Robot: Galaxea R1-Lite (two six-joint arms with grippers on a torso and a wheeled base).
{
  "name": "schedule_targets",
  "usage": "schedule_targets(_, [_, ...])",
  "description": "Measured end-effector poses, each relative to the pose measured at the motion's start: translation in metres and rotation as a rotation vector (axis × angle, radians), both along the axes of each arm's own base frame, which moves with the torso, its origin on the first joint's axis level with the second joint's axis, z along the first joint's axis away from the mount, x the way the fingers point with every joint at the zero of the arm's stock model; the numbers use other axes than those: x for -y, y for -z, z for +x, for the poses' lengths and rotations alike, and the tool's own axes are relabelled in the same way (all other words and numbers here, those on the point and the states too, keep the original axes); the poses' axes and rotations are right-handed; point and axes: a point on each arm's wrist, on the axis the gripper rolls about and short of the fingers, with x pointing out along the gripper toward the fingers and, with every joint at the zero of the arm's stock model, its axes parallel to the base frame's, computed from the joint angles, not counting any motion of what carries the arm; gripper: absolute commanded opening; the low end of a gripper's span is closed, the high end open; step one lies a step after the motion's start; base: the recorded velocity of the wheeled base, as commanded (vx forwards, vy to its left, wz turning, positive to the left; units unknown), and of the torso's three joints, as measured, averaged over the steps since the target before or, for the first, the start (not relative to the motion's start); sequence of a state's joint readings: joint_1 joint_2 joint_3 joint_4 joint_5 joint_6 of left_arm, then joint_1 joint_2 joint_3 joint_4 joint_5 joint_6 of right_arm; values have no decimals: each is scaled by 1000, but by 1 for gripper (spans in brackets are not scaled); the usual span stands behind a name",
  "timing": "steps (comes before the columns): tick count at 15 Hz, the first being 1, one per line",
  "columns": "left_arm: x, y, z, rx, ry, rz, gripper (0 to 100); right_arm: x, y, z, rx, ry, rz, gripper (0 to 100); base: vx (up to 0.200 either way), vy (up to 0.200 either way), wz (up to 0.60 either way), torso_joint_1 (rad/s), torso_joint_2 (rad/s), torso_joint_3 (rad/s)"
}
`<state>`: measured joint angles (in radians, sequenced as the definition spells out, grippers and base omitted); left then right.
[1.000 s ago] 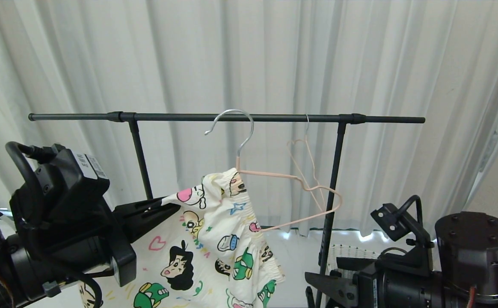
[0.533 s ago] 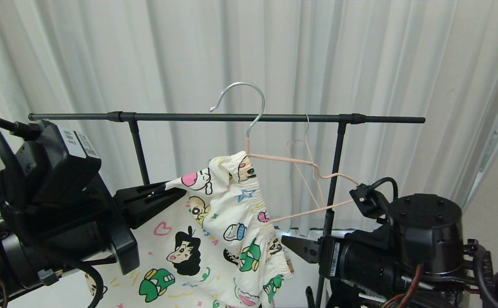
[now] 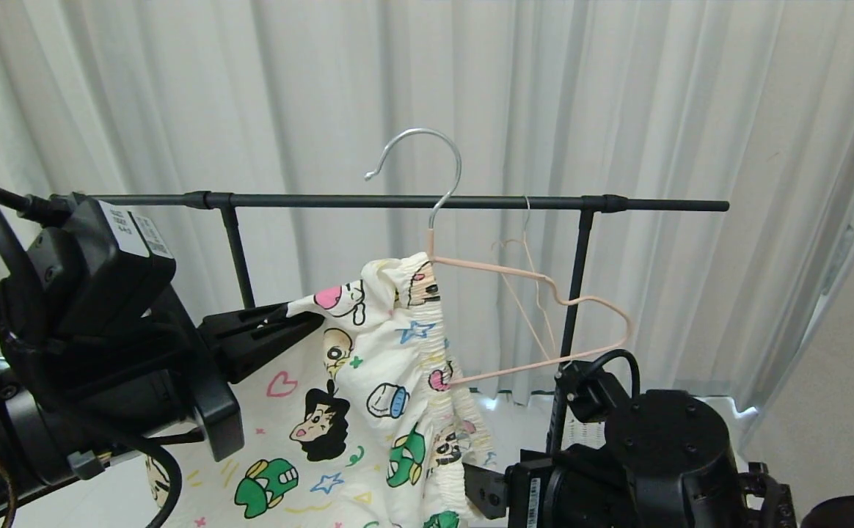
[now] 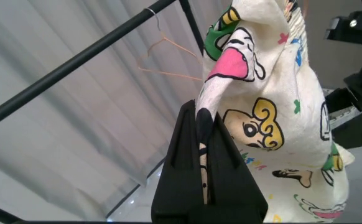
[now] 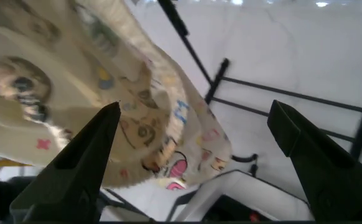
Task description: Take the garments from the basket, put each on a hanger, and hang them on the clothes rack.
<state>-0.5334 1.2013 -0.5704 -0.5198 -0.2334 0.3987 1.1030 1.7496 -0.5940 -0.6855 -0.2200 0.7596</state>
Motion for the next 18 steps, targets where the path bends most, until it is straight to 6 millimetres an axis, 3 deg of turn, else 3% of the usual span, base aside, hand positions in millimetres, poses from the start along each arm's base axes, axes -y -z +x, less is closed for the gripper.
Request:
schedule_targets(4, [-1,-1,1,3,-44,-1,0,21,24,0,22,20,-165,100,0,0,0,0,0,0])
schedule_targets(7, [-2,-2,2,6,-59,0,0,39,28,14,60,111,-234,100,0,0,0,0,0,0])
schedule_targets(13, [-18,10,8,9,-200,70,0,82,17,53,138,282,-317,100,0,0,0,0,0,0])
schedule_targets(18, [-27,31,7,5,-233,192,0,93,2,55,202,254,-321,100,0,0,0,0,0,0])
